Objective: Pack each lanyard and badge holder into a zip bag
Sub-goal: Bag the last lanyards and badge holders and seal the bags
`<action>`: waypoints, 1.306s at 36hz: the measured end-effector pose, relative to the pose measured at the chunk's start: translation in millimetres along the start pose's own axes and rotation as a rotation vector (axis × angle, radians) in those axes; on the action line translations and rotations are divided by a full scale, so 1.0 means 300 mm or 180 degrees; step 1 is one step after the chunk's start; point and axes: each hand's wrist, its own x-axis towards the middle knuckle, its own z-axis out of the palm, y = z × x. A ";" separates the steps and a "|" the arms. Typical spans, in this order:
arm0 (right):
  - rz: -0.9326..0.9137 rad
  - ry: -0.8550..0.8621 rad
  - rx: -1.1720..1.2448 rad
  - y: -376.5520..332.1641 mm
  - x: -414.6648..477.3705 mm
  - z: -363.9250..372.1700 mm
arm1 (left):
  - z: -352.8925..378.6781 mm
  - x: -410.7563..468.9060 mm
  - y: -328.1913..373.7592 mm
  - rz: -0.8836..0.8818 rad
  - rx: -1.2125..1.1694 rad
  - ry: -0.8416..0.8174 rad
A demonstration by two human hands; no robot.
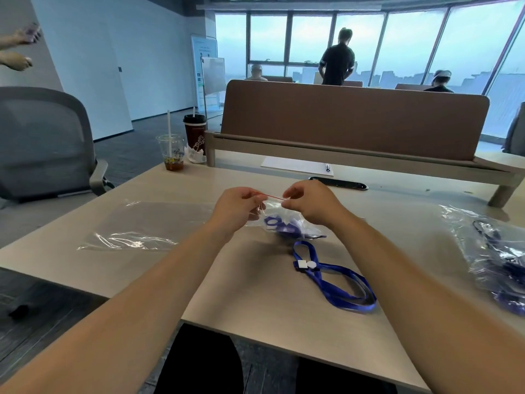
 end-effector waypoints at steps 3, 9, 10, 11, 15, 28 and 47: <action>0.0004 -0.0037 0.0004 -0.010 0.007 0.002 | -0.019 -0.002 -0.004 -0.0071 -0.0120 0.0008; 0.0015 -0.0153 -0.0072 -0.024 0.010 0.004 | -0.037 -0.006 -0.001 -0.0217 -0.0298 0.0102; 0.0005 -0.0163 -0.0084 -0.027 0.010 0.006 | -0.037 -0.004 -0.003 -0.0226 -0.0345 0.0107; -0.0005 -0.0175 -0.0086 -0.030 0.010 0.006 | -0.038 -0.003 -0.005 -0.0232 -0.0365 0.0104; -0.0056 -0.0250 0.0002 -0.050 0.012 0.019 | -0.032 -0.005 -0.017 -0.0160 -0.0257 0.0073; -0.0002 -0.0317 0.0206 -0.096 0.034 0.062 | 0.001 -0.009 -0.032 0.0106 0.0169 0.0405; -0.0141 -0.0341 -0.0279 -0.093 0.020 0.059 | 0.013 -0.029 -0.031 -0.0020 0.0150 0.0100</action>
